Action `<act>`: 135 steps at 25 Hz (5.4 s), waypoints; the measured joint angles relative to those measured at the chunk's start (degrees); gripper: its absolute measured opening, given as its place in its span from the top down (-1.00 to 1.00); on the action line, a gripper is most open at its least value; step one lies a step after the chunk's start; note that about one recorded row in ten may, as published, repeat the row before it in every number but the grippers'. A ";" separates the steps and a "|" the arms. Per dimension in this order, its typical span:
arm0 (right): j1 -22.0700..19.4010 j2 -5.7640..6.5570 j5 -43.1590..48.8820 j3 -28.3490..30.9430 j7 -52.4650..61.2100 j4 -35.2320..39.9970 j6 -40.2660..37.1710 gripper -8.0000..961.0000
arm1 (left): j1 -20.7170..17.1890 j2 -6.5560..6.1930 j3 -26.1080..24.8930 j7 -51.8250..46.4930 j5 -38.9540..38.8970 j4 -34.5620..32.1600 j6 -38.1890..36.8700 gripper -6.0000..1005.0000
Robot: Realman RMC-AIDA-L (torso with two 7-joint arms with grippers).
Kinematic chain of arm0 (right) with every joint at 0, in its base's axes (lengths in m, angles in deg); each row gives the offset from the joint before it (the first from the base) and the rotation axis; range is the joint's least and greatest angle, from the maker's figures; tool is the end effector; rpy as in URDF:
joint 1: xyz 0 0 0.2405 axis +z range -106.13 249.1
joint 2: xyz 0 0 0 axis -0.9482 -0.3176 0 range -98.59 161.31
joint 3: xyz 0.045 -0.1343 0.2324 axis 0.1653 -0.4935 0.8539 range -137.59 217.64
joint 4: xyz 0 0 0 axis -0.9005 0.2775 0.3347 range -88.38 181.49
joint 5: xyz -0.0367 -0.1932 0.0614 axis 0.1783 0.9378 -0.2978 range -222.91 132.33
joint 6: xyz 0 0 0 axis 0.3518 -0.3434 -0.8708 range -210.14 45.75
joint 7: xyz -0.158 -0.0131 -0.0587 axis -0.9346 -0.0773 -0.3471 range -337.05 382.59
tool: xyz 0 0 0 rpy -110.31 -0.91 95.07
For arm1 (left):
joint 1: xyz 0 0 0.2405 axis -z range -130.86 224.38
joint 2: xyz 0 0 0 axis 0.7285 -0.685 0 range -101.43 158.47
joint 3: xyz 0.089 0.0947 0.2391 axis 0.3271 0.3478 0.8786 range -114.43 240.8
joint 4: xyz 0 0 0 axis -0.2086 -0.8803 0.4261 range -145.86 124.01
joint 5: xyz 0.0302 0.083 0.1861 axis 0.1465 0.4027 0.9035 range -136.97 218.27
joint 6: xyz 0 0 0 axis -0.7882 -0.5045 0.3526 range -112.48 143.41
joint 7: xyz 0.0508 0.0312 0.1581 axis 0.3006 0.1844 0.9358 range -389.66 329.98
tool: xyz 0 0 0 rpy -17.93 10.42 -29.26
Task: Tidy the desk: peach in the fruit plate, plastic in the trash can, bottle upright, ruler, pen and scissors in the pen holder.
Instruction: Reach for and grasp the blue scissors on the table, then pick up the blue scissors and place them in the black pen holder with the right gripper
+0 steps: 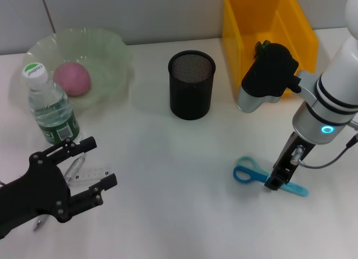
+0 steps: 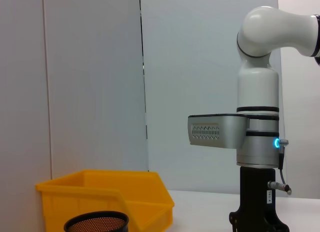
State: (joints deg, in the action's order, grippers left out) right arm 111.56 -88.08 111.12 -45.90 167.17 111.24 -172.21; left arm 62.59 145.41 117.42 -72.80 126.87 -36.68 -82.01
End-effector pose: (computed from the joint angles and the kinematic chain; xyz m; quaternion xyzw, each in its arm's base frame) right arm 0.2310 0.3571 -0.0567 -0.8985 0.2868 -0.3072 0.1269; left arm -0.2889 0.2593 -0.0295 -0.9061 -0.0586 -0.3623 0.2104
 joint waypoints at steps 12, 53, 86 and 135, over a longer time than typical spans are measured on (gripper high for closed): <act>0.88 0.19 -2.25 0.33 -0.31 -2.02 0.57 0.20 | 0.11 -0.07 -0.20 -0.11 0.00 -0.05 -0.63 -0.51; -3.05 0.29 -3.27 3.60 0.07 8.67 -2.38 0.52 | 0.09 0.18 -0.43 0.61 0.00 -0.09 -1.31 -0.51; 0.72 0.01 -1.77 -2.29 0.57 0.10 1.08 -0.03 | 0.17 0.26 -0.36 0.61 0.00 -0.08 -1.43 -0.51; 2.00 0.12 -1.51 -3.44 1.04 -3.40 2.06 0.44 | 0.17 0.26 -0.45 0.60 0.00 -0.09 -2.84 -0.51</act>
State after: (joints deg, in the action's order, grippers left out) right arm 113.57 -87.96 109.61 -49.34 168.21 107.84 -170.16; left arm 62.75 145.67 116.97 -72.20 126.87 -36.76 -84.85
